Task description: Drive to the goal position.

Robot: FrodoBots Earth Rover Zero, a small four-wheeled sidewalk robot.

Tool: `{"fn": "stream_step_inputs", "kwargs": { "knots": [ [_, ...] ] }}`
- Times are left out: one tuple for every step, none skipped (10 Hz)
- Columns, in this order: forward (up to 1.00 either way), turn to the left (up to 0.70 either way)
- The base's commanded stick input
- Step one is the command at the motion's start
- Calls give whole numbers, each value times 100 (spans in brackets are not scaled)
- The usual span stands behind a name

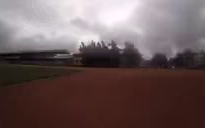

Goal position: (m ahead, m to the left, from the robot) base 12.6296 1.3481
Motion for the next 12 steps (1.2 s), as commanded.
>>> {"fn": "stream_step_inputs", "kwargs": {
  "knots": [
    [70, 0],
    [70, 0],
    [70, 0],
    [70, 0],
    [70, 0],
    [70, 0],
    [70, 0],
    [70, 0],
    [70, 0],
    [70, 0],
    [70, 0],
    [70, 0]
  ]
}}
